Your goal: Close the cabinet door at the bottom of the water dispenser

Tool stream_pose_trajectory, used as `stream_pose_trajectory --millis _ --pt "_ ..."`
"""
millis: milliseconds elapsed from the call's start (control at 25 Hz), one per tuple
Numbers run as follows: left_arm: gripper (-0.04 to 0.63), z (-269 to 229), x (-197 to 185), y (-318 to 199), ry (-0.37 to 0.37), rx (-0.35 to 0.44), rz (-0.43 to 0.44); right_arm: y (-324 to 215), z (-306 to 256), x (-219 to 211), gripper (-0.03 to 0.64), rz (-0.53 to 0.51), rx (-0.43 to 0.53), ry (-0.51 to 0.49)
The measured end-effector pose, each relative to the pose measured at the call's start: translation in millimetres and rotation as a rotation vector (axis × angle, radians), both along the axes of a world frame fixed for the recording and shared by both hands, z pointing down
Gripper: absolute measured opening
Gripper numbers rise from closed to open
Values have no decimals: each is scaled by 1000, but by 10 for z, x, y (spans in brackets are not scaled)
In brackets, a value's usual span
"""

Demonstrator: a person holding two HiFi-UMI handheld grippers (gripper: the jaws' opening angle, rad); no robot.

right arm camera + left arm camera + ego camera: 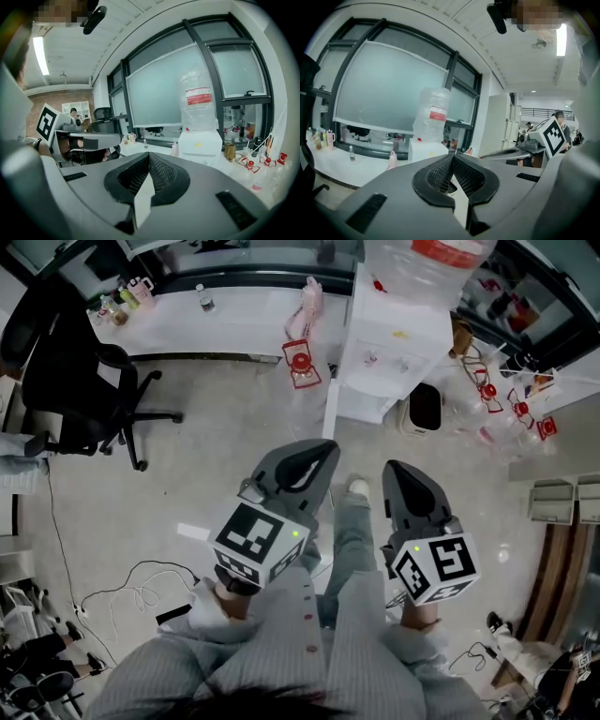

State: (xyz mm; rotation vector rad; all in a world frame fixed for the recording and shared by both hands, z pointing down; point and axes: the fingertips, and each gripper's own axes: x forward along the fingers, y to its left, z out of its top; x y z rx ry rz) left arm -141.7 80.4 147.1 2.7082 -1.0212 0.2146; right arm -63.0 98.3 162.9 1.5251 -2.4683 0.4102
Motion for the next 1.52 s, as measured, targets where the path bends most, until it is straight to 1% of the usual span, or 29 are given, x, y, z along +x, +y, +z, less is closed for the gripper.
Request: stream_pose_trajectory --millis 200,280,480,680,880,1040,1160,1280,1520 --pt "11 28 167 -445 1 12 -26 -455 -28 75 14 -39 18 4" --pt "11 25 253 -619 -2 4 -38 -651 -59 132 14 -59 28 3" --pt "11 -50 500 -1104 9 25 -93 -1130 -98 308 14 -124 32 4" --pt "11 -108 677 -1588 21 29 -189 -1616 -104 444 14 -217 24 11" --pt "11 -14 623 -1857 25 9 -309 -1955 34 422 14 -325 4 38" --pt "11 189 472 -1935 4 -26 -393 -2092 175 323 14 -399 -17 46" --pt "11 355 369 -1969 -15 -52 -424 -2154 327 258 14 -417 -48 44" --pt "11 575 287 -1976 -30 -100 -428 -2188 508 224 14 -412 -89 41" --pt "11 1226 172 -1987 -61 -213 -398 -2269 932 164 14 -348 -160 39"
